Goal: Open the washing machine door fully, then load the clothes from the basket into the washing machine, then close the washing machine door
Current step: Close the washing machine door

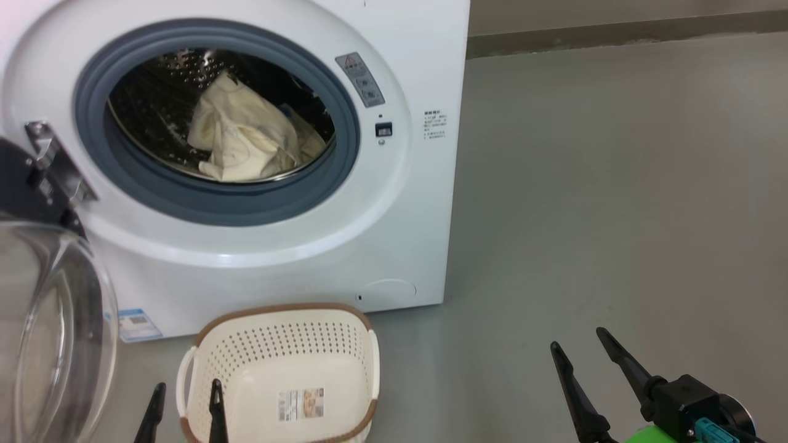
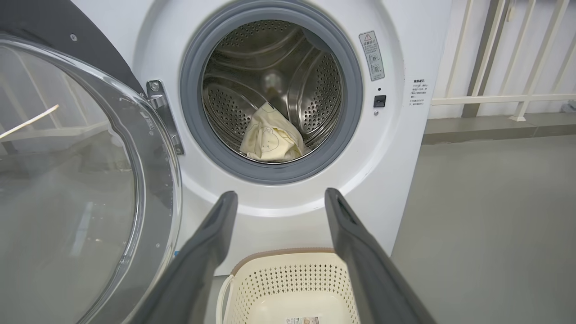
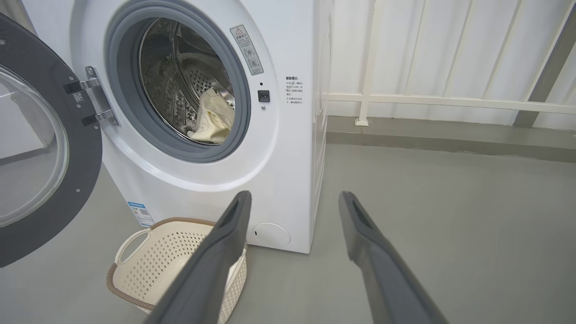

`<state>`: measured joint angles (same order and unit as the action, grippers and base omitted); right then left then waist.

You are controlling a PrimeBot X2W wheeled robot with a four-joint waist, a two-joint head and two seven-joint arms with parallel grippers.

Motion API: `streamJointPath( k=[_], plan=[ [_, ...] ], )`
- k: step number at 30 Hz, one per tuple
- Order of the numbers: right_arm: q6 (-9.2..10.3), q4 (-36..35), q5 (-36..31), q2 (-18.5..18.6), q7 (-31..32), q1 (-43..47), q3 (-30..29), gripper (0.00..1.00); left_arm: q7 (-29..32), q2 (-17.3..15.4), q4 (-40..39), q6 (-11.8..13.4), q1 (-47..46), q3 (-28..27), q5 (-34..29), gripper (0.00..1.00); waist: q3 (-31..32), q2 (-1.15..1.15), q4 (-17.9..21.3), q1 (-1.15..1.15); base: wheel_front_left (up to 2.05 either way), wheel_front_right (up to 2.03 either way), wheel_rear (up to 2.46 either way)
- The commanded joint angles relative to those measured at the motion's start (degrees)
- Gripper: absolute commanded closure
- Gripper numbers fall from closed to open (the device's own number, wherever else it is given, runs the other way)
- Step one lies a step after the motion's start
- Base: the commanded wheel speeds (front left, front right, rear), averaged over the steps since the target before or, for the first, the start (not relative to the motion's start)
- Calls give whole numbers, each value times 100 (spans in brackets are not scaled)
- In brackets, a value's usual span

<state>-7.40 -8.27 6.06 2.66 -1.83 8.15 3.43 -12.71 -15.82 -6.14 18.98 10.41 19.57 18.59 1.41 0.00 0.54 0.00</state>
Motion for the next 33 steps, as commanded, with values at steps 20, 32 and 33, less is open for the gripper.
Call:
streamJointPath(
  k=[20, 32, 33],
  plan=[
    [-9, -188, 12, 21, -15, -111, 134, 0, -96, -127, -198, 109, -246, -173, -12, 0, -1, 0, -56, 0, -43, 43, 0],
    [-9, -214, -18, 21, 6, -102, 76, 0, -100, -114, -218, 125, -282, -111, -7, 0, -15, 0, -205, 0, 0, 0, 0],
    [-9, -220, -21, 21, 7, -97, 69, 0, -101, -104, -220, 124, -296, -108, 1, 0, -17, 0, -245, 0, 0, 0, 0]
  ],
)
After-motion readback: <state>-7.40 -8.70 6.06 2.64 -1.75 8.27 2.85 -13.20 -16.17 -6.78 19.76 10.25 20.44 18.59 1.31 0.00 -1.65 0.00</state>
